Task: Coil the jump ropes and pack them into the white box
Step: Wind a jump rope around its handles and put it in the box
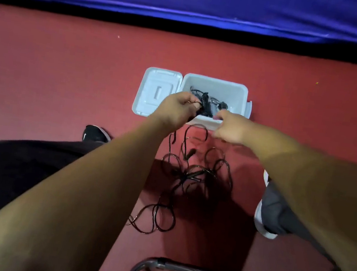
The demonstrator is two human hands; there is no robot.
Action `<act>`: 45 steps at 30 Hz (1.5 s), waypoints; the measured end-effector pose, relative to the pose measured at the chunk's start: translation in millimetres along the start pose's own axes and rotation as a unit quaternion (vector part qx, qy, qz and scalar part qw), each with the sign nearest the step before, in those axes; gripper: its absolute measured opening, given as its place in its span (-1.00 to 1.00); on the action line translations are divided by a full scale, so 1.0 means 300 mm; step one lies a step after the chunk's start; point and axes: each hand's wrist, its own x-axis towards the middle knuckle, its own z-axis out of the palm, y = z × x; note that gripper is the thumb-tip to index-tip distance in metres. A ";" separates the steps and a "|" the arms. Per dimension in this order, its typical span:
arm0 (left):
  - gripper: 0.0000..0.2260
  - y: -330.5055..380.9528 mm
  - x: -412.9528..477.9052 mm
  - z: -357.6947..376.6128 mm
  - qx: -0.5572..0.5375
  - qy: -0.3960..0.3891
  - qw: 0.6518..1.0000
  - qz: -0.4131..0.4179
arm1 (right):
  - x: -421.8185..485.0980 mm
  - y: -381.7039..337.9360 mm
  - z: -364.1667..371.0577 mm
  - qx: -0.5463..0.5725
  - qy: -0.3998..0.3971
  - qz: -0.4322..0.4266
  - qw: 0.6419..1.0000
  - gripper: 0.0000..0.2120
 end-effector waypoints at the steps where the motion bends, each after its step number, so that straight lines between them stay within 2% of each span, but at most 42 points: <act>1: -0.93 0.047 -0.027 -0.020 0.008 0.002 1.000 0.017 | -0.035 -0.020 -0.045 0.009 0.015 -0.021 1.000 -0.45; 3: -0.91 0.133 -0.073 -0.058 0.030 0.014 0.998 0.047 | -0.111 -0.071 -0.130 0.068 0.037 -0.060 0.995 -0.36; 5: -0.88 0.219 -0.126 -0.094 0.024 0.018 0.997 0.073 | -0.194 -0.123 -0.203 0.147 0.048 -0.097 0.983 -0.36; 7: -0.88 0.300 -0.174 -0.123 0.008 0.014 0.995 0.094 | -0.292 -0.176 -0.264 0.184 0.064 -0.125 0.973 -0.47; 11: -0.92 0.446 -0.265 -0.176 0.007 0.014 0.991 0.135 | -0.433 -0.228 -0.324 0.225 0.121 -0.138 0.957 -0.90; 12: -0.93 0.475 -0.285 -0.189 0.020 0.014 0.989 0.145 | -0.455 -0.232 -0.330 0.249 0.136 -0.139 0.949 -0.93; 15: -0.89 0.527 -0.327 -0.225 0.086 0.007 0.984 0.158 | -0.513 -0.240 -0.352 0.324 0.200 -0.135 0.915 -0.86; 17: -0.90 0.533 -0.343 -0.247 0.127 -0.028 0.982 0.140 | -0.550 -0.246 -0.366 0.379 0.258 -0.137 0.878 -0.83; 19: -0.90 0.504 -0.350 -0.264 0.173 -0.062 0.977 0.112 | -0.586 -0.251 -0.380 0.487 0.303 -0.135 0.808 -0.82; 21: -0.88 0.442 -0.340 -0.282 0.245 -0.046 0.964 0.088 | -0.616 -0.246 -0.402 0.598 0.304 -0.125 0.731 -0.80; 22: -0.85 0.411 -0.332 -0.290 0.272 -0.027 0.959 0.075 | -0.631 -0.244 -0.414 0.631 0.290 -0.120 0.709 -0.81; 23: -0.82 0.390 -0.328 -0.292 0.270 -0.009 0.961 0.060 | -0.632 -0.236 -0.425 0.636 0.280 -0.114 0.710 -0.84; 24: -0.79 0.382 -0.321 -0.290 0.244 0.003 0.969 0.049 | -0.628 -0.231 -0.430 0.618 0.271 -0.107 0.730 -0.86; 26: -0.79 0.397 -0.311 -0.267 0.128 0.010 0.991 0.045 | -0.603 -0.219 -0.422 0.553 0.252 -0.082 0.790 -0.91; 28: -0.77 0.440 -0.316 -0.230 -0.020 0.001 0.999 0.051 | -0.573 -0.214 -0.398 0.496 0.216 -0.050 0.839 -0.93; 30: -0.74 0.478 -0.323 -0.206 -0.154 -0.011 0.987 0.051 | -0.553 -0.221 -0.370 0.425 0.173 -0.023 0.888 -0.91; 32: -0.74 0.500 -0.316 -0.202 -0.240 -0.023 0.969 0.042 | -0.531 -0.237 -0.345 0.362 0.138 -0.007 0.922 -0.84; 36: -0.75 0.531 -0.283 -0.208 -0.311 -0.039 0.949 0.021 | -0.475 -0.296 -0.313 0.340 0.103 -0.034 0.934 -0.73; 40: -0.75 0.535 -0.223 -0.221 -0.386 0.010 0.922 0.015 | -0.438 -0.345 -0.339 0.423 0.048 -0.045 0.904 -0.70; 43: -0.74 0.537 -0.179 -0.237 -0.438 0.027 0.899 -0.001 | -0.422 -0.354 -0.368 0.445 0.003 -0.077 0.892 -0.82; 45: -0.69 0.542 -0.158 -0.241 -0.428 0.035 0.903 -0.010 | -0.416 -0.359 -0.381 0.458 0.029 -0.099 0.883 -0.90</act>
